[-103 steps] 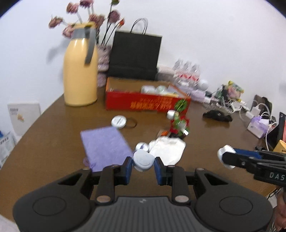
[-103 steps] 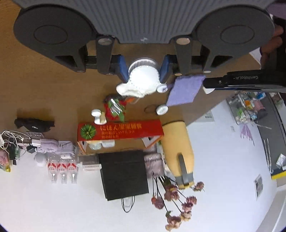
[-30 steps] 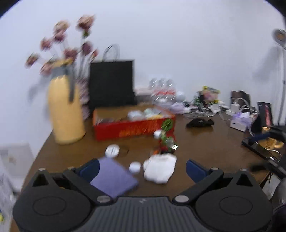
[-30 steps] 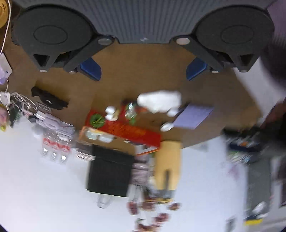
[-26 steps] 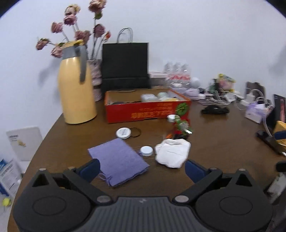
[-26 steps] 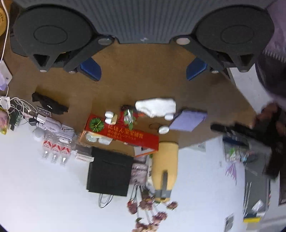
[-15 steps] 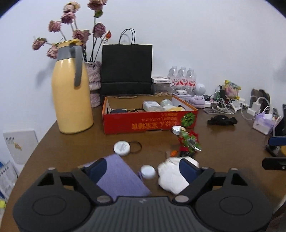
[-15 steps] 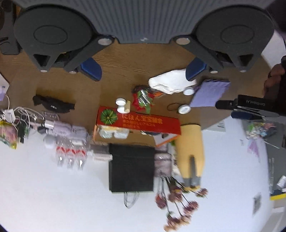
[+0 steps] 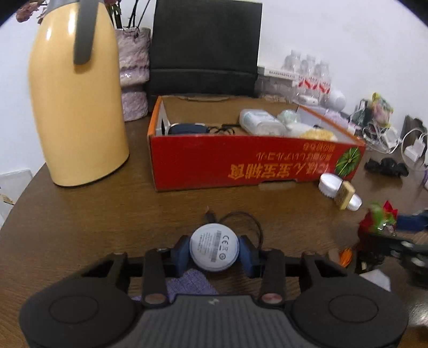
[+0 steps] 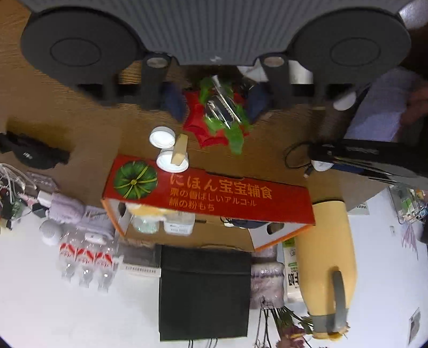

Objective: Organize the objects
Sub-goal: 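Grasp the white charger puck with the left tool while the right tool grasps its black cable, then carry the charger puck and cable into the box and release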

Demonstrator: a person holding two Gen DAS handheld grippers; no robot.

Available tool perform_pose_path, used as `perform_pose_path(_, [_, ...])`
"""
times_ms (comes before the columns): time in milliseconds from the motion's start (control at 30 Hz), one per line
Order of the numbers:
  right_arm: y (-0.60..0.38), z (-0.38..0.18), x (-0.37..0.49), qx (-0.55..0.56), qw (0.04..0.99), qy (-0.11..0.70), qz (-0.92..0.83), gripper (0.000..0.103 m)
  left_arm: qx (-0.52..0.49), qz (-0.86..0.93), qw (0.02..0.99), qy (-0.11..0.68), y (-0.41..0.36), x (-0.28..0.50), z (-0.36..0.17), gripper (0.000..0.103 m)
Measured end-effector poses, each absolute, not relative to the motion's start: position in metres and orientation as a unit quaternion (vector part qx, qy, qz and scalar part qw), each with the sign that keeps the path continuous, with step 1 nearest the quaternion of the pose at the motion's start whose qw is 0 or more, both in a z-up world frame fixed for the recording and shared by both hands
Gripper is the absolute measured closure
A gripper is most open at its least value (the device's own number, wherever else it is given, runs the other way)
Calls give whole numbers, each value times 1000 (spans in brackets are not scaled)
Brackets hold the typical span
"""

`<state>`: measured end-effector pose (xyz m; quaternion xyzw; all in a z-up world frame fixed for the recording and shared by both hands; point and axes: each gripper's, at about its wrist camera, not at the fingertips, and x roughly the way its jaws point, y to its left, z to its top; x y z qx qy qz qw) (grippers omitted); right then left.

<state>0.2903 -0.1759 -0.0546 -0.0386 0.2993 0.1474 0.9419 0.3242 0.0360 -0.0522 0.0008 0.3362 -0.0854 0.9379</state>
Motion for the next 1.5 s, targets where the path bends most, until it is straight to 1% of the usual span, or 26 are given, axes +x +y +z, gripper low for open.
perform_pose_path(133, [-187, -45, 286, -8, 953, 267, 143, 63, -25, -102, 949, 296, 39, 299, -25, 65])
perform_pose_path(167, [-189, -41, 283, -14, 955, 261, 141, 57, -39, -115, 951, 285, 39, 286, -16, 65])
perform_pose_path(200, [-190, -39, 280, -22, 956, 260, 135, 41, -52, -130, 950, 278, 38, 276, -11, 65])
perform_pose_path(233, [-190, -38, 278, -31, 956, 261, 131, 39, -65, -144, 947, 279, 35, 266, -8, 65])
perform_pose_path(267, [-190, -38, 273, -38, 956, 258, 131, 42, -70, -159, 941, 289, 30, 256, -7, 65])
perform_pose_path(300, [-190, -38, 269, -42, 956, 260, 128, 42, -68, -177, 936, 297, 22, 247, -9, 65])
perform_pose_path(333, [-191, -38, 263, -47, 955, 263, 128, 40, -63, -190, 931, 304, 15, 237, -12, 65])
perform_pose_path(367, [-191, -37, 255, -52, 955, 263, 127, 28, -52, -196, 928, 313, 6, 226, -16, 65])
perform_pose_path(400, [-193, -35, 247, -52, 956, 258, 126, 20, -39, -200, 926, 317, -1, 217, -19, 65])
perform_pose_path(467, [-200, -32, 228, -37, 953, 258, 153, 20, -12, -212, 922, 323, -14, 198, -28, 65])
perform_pose_path(533, [-208, -34, 214, 3, 934, 293, 204, 32, -2, -228, 912, 341, -24, 185, -35, 65])
perform_pose_path(567, [-210, -36, 206, 19, 922, 312, 230, 46, 3, -232, 908, 348, -27, 180, -38, 65])
perform_pose_path(600, [-210, -39, 199, 22, 916, 319, 241, 50, 9, -234, 907, 352, -33, 174, -42, 65])
perform_pose_path(633, [-209, -42, 191, 16, 912, 324, 249, 52, 13, -237, 906, 350, -33, 166, -44, 65])
perform_pose_path(700, [-206, -50, 182, 1, 908, 341, 243, 65, 19, -241, 907, 344, -34, 156, -44, 65])
perform_pose_path(733, [-206, -53, 179, 1, 906, 348, 240, 69, 20, -243, 908, 340, -34, 152, -43, 65])
perform_pose_path(767, [-207, -56, 177, 8, 904, 353, 241, 80, 19, -245, 908, 339, -34, 149, -42, 65])
perform_pose_path(800, [-209, -59, 174, 19, 902, 356, 245, 97, 19, -247, 907, 341, -33, 148, -43, 65])
perform_pose_path(933, [-213, -66, 163, 37, 908, 354, 219, 99, 31, -237, 902, 360, -40, 146, -50, 65])
perform_pose_path(1067, [-214, -66, 155, -6, 934, 335, 122, 99, 27, -196, 916, 350, -23, 135, -42, 65])
perform_pose_path(1167, [-232, -63, 153, 30, 930, 339, 138, 99, 14, -171, 922, 347, 0, 129, -36, 65])
perform_pose_path(1267, [-234, -59, 145, 22, 935, 326, 140, 99, 12, -163, 927, 336, 8, 122, -29, 65])
perform_pose_path(1400, [-232, -40, 133, 32, 947, 282, 153, 100, 5, -153, 931, 331, 11, 126, -22, 65])
perform_pose_path(1500, [-226, -9, 130, 12, 956, 240, 172, 100, 11, -150, 941, 302, 14, 140, -2, 65])
